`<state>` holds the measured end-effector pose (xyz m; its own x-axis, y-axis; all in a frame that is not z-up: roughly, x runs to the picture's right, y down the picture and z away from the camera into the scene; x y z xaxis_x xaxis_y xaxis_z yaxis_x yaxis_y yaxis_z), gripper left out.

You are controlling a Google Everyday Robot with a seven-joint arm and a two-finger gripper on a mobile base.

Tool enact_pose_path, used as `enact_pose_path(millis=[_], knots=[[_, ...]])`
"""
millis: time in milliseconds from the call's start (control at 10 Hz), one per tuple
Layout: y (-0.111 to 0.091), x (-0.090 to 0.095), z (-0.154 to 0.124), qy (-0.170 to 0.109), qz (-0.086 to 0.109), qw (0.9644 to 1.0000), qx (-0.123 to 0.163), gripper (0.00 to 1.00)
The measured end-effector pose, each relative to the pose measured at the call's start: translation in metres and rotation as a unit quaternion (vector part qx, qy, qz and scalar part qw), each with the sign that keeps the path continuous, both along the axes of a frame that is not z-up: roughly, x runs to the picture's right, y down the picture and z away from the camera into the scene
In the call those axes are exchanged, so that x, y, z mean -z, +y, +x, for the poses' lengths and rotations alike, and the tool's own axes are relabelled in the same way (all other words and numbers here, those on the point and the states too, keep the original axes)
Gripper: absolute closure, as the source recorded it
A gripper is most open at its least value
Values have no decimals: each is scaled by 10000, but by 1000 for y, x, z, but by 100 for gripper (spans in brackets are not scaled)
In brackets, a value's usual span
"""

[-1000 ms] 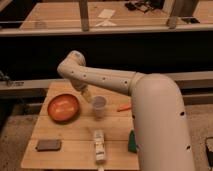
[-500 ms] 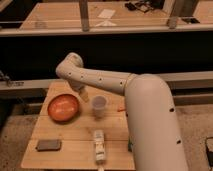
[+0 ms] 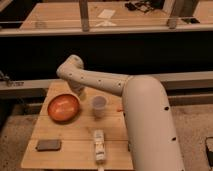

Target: Push the ceramic bowl across the table

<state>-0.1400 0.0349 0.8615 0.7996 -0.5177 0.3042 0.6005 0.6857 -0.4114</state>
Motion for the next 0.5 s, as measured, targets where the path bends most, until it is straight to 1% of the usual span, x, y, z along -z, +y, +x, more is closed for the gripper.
enact_pose_path(millis=[100, 300, 400, 500], knots=[[2, -1, 1, -47, -29, 10000, 25, 70], [3, -2, 6, -181, -70, 9997, 151, 90], [4, -1, 4, -282, -106, 9992, 250, 94], [6, -1, 1, -326, -123, 9990, 287, 94]])
